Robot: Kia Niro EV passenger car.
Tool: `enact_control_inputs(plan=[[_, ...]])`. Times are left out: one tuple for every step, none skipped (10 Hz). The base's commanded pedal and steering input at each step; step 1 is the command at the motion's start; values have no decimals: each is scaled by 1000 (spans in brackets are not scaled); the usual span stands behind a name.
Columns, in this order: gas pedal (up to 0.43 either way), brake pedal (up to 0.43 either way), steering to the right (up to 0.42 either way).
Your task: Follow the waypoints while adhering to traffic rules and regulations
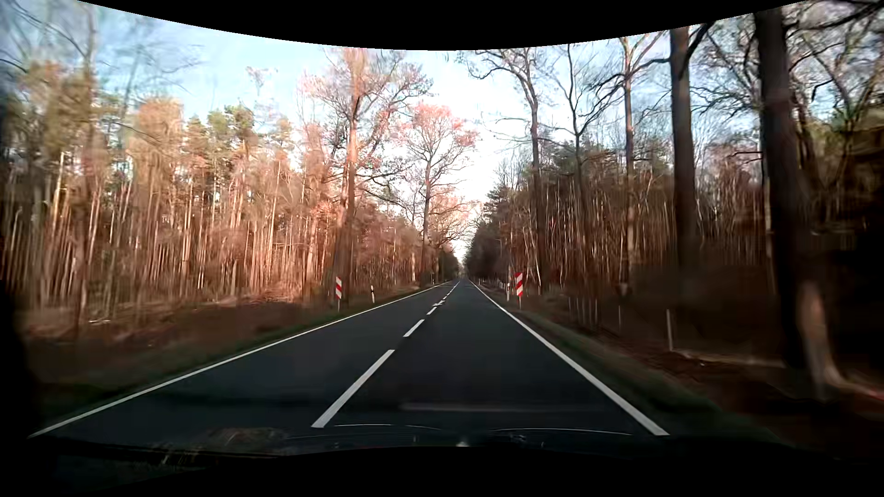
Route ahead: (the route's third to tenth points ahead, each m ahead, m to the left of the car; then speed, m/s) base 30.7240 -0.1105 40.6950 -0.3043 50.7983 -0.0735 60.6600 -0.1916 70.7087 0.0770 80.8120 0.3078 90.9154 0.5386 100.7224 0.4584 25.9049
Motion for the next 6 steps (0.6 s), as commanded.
enact_control_inputs(plan=[[228,0,-1],[228,0,-1],[228,0,-1],[228,0,-1],[228,0,-1],[228,0,-1]])
